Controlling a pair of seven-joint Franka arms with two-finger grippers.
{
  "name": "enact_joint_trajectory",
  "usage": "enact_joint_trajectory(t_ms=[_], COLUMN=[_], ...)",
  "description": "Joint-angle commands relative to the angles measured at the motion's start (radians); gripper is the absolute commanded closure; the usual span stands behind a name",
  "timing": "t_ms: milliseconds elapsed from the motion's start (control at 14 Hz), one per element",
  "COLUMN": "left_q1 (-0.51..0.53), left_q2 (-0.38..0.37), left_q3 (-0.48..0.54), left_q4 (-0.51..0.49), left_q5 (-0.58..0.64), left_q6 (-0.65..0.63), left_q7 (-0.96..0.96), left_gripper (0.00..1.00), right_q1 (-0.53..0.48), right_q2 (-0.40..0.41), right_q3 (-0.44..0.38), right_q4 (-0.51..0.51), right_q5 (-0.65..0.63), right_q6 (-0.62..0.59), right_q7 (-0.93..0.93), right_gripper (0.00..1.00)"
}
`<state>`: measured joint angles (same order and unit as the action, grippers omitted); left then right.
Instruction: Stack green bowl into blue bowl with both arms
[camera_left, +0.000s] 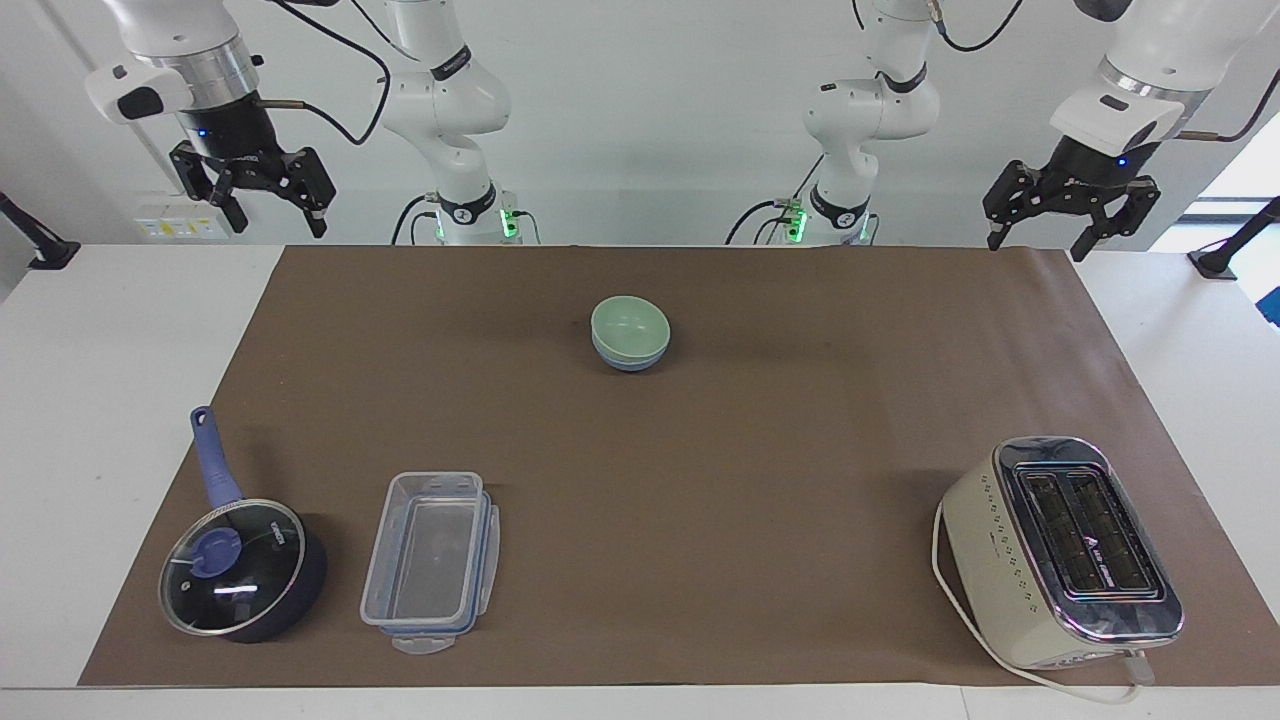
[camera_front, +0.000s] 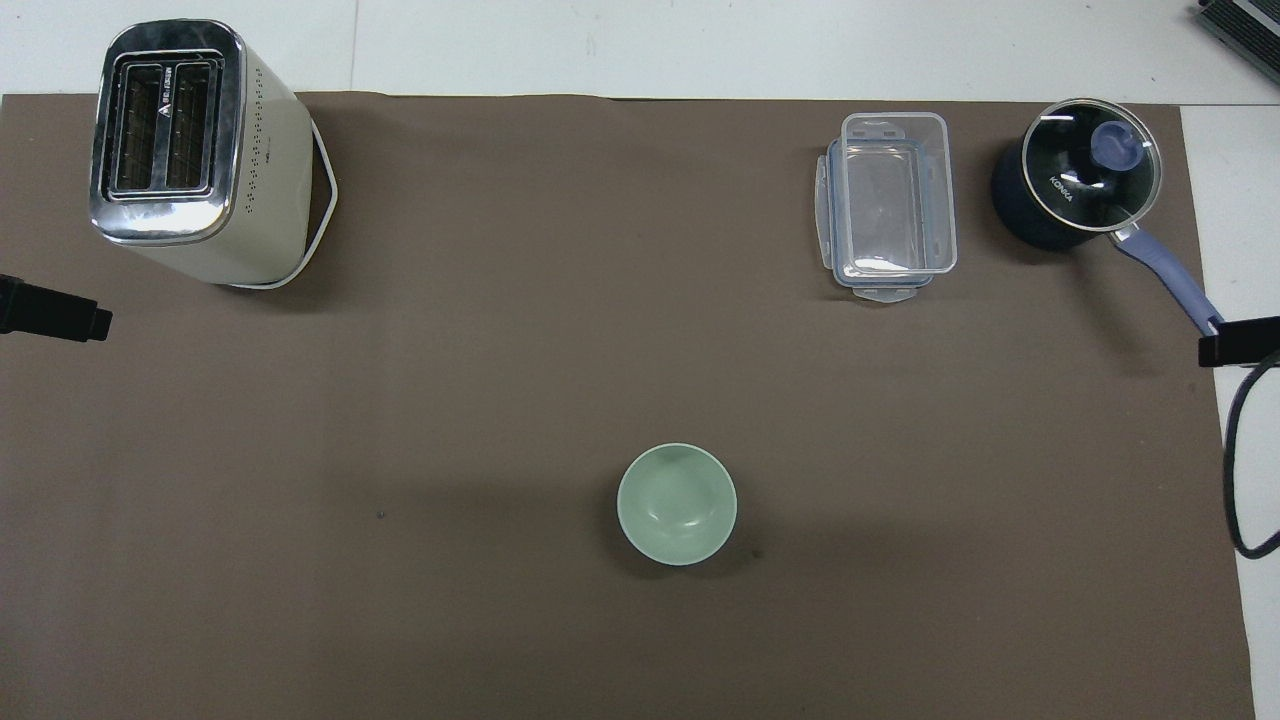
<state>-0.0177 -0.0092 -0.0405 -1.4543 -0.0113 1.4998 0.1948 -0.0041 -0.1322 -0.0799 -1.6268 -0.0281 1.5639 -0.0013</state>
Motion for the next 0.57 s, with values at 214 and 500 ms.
enact_joint_trajectory(t_ms=[214,500], left_q1=[0.004,0.004], left_q2=[-0.005,-0.005], left_q3=[-0.002,-0.002], left_q4=[0.008,0.008], left_q5=[0.019,0.021], left_q6=[-0.016,-0.016], left_q7=[0.002,0.002], left_gripper=[0.00,0.00], right_q1=[-0.005,0.009], right_q2=[-0.003,-0.012], right_q3=[0.005,0.011], right_q4=[0.030,0.015], right_q5=[0.022,0.023], right_q6=[-0.116,-0.100], right_q7=[-0.019,-0.013], right_gripper=[0.00,0.00])
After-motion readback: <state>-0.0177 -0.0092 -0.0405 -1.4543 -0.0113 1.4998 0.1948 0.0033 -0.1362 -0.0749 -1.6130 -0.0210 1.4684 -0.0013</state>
